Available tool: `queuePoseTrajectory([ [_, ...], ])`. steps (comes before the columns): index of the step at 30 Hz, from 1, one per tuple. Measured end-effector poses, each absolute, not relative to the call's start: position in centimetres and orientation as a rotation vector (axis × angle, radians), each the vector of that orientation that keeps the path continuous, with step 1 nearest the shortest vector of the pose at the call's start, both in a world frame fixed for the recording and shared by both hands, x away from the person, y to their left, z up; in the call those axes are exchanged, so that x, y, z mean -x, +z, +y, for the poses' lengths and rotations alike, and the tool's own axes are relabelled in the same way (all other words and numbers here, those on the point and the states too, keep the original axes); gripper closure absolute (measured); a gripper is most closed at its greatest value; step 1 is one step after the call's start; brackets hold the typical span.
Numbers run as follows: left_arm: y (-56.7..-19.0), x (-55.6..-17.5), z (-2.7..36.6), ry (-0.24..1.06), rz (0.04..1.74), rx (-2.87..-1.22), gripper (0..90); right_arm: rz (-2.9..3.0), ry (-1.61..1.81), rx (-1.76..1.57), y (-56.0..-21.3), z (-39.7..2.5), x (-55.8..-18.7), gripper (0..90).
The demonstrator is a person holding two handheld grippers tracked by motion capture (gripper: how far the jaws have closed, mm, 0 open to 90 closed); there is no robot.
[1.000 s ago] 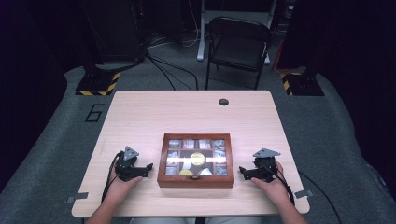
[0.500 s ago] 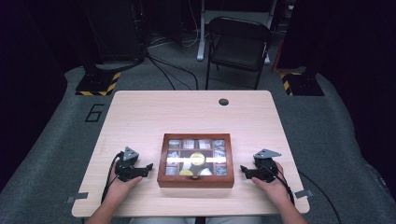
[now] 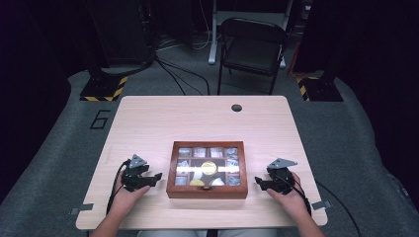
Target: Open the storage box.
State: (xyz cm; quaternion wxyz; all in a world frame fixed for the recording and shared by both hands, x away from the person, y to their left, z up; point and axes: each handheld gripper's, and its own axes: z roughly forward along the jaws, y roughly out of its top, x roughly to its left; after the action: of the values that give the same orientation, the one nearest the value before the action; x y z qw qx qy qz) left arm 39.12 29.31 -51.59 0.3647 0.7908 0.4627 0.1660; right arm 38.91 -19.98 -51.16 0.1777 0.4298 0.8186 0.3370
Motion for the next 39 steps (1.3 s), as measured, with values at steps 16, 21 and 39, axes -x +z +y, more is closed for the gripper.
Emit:
queuePoseTrajectory([
  [16, -50.4, -38.2, 29.1, 0.424, 1.183, -2.009, 33.7, 2.331, 1.024, -1.154, -50.4, -19.6, -38.2, 33.7],
  [21, -50.1, -37.9, 28.8, 0.417, 1.167, -2.003, 34.0, 2.323, 1.060, -1.156, -50.0, -19.3, -38.0, 33.7],
  [39, -48.8, -36.6, 28.7, 0.404, 1.145, -1.969, 34.8, 2.345, 1.060, -1.111, -48.9, -18.7, -36.7, 34.4],
])
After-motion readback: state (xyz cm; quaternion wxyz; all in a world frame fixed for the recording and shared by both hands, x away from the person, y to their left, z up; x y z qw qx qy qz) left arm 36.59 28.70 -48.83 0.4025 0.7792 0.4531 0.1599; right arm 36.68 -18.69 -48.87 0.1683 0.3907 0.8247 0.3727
